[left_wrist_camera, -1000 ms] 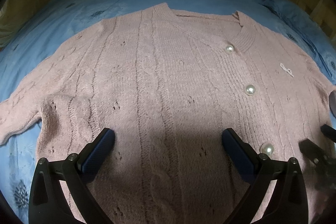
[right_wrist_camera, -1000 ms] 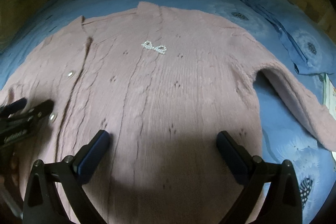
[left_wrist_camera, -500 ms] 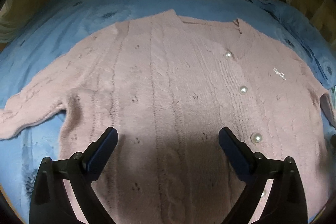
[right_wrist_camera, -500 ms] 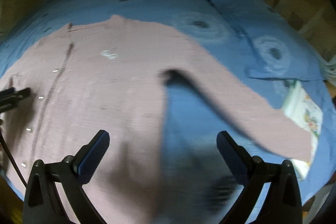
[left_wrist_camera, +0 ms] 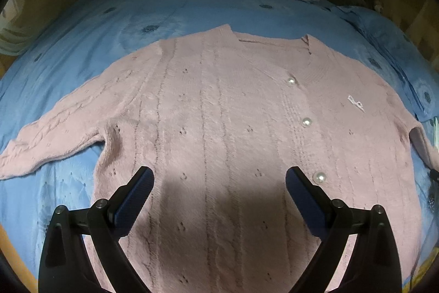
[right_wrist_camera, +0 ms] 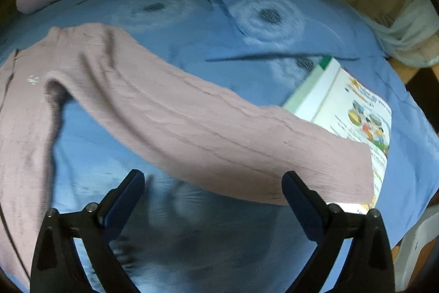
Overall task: Fold small clothes
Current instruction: 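Grasp the cardigan sleeve cuff with the right gripper and lift it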
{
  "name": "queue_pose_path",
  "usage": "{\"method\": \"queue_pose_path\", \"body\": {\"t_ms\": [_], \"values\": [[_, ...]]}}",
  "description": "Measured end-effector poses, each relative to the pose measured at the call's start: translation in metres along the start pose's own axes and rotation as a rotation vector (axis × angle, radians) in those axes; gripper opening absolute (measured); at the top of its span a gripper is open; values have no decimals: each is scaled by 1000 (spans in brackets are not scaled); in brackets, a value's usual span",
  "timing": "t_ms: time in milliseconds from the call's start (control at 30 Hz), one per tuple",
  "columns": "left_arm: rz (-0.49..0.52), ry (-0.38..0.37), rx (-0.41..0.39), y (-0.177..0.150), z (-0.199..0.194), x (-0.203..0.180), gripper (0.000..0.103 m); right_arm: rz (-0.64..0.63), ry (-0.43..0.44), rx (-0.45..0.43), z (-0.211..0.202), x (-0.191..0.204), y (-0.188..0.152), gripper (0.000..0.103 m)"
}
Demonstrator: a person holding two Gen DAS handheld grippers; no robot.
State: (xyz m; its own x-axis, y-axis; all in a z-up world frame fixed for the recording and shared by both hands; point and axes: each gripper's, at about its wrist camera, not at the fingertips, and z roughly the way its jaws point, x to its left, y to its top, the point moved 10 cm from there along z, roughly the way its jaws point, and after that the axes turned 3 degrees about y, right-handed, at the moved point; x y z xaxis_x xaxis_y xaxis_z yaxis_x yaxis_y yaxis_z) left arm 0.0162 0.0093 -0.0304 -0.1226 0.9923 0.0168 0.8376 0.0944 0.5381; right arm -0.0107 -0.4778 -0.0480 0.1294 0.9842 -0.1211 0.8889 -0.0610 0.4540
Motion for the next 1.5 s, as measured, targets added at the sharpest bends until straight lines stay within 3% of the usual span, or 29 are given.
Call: {"method": "queue_pose_path", "body": {"t_ms": [300,400,467,600,800,900,933,1000,1033,1067,1300,1500], "values": [[-3,8,18,-6,5,-6,94,24,32,-36,14,-19,-13,96],[7,15,17,-8,5,-6,93,41,29,-54,9,-24,-13,86],[13,22,14,-9,4,-7,93,62,19,-59,7,-30,-13,74],[10,22,17,-10,4,-7,93,86,-1,-62,6,-43,-12,62],[16,27,15,-11,1,-6,93,55,-33,-53,10,-40,-18,63],[17,22,13,-13,-2,-7,93,107,-20,-53,9,-43,-18,63],[17,17,13,-13,-4,-7,93,125,-13,-57,8,-44,-17,57],[20,14,10,-12,-6,-6,93,153,-3,-74,2,-47,-14,32],[22,14,6,-12,-8,-6,93,172,-7,-81,-1,-52,-12,14],[22,15,1,-11,-10,-5,93,195,3,-91,-5,-55,-9,10],[-6,4,-8,-8,-14,1,93,314,35,-238,-50,-80,30,7],[-18,-1,-6,-9,-14,6,92,323,86,-330,-83,-67,78,7]]}}
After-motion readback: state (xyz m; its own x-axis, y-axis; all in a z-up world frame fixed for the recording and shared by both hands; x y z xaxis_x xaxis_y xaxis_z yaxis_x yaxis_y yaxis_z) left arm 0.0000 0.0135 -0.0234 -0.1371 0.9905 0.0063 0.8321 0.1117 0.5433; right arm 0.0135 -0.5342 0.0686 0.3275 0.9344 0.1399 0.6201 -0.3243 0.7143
